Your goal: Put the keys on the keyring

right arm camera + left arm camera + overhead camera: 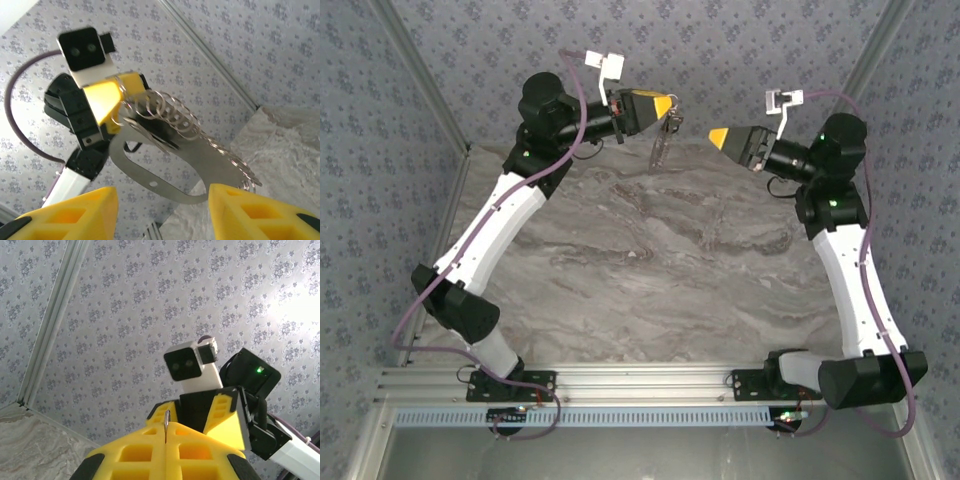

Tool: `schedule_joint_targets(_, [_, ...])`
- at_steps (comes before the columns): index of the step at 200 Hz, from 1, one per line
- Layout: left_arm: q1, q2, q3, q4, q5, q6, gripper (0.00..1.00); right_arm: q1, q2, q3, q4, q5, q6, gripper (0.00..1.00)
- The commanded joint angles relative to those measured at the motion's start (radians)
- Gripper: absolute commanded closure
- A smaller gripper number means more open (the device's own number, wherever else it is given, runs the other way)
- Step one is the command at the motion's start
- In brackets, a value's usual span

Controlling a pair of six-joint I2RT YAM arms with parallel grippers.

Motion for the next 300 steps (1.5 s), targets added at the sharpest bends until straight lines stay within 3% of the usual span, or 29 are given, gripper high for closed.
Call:
schedule_joint_targets(1, [-0.004, -0.042, 0.006, 0.058, 0.012, -0.003, 1.00, 0.015, 0.019, 0.063, 0.090, 0.064, 0.050, 0.49])
schedule_joint_targets(92, [-0.016, -0.050, -0.007, 0.038, 0.012, 0.010, 1.00, 0.147, 0.154, 0.182, 0.178, 0.162, 0.077, 0.57])
schedule_joint_targets(178, [-0.018, -0.048, -0.008, 0.038, 0.010, 0.014, 1.00, 0.178, 0.178, 0.197, 0.180, 0.161, 0.072, 0.69])
schedule_joint_targets(237, [-0.018, -0.039, 0.003, 0.034, 0.016, 0.014, 1.00, 0.192, 0.201, 0.224, 0.177, 0.135, 0.067, 0.87])
schedule_joint_targets(260, [-0.018, -0.028, 0.022, 0.016, 0.030, 0.014, 1.00, 0.194, 0.212, 0.235, 0.177, 0.109, 0.072, 1.00])
schedule_joint_targets(300, [-0.019, -0.018, 0.053, -0.044, 0.038, 0.039, 1.00, 0.162, 0.206, 0.234, 0.157, 0.075, 0.067, 1.00])
